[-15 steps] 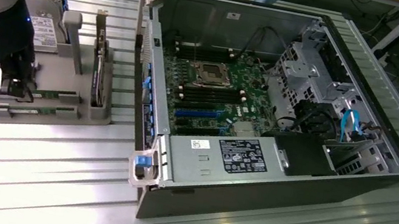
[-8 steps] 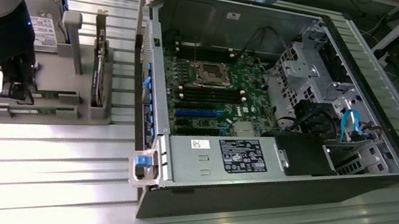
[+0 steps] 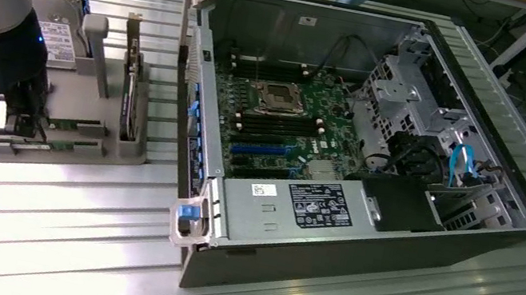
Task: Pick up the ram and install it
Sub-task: 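Pick up the ram and move it above insertion slot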
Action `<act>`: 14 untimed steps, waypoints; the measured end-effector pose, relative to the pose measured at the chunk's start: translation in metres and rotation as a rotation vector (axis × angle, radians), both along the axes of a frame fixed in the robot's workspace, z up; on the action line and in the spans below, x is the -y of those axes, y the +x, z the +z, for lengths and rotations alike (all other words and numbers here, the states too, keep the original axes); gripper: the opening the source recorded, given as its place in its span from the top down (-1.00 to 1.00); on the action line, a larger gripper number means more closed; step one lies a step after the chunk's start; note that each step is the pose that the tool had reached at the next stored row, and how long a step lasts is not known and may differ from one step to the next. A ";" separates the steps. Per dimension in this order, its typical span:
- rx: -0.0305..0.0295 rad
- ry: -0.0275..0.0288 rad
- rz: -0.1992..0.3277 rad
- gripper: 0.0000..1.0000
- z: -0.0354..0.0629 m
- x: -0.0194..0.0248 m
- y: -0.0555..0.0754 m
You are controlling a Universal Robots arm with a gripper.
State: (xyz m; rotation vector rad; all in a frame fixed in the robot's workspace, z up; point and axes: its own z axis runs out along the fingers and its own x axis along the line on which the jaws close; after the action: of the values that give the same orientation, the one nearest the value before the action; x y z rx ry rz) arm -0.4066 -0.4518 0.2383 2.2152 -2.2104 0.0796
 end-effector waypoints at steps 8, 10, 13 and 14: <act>0.0001 -0.0001 0.000 0.40 -0.0024 -0.0045 0.002; -0.0002 -0.0002 0.000 0.40 -0.0028 -0.0051 0.002; 0.0002 -0.0054 0.000 0.40 -0.0085 -0.0068 0.002; 0.0004 -0.0066 0.000 0.40 -0.0105 -0.0074 0.002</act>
State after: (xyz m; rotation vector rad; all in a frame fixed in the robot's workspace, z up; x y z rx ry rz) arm -0.4041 -0.4444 0.2278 2.2125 -2.2067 0.0872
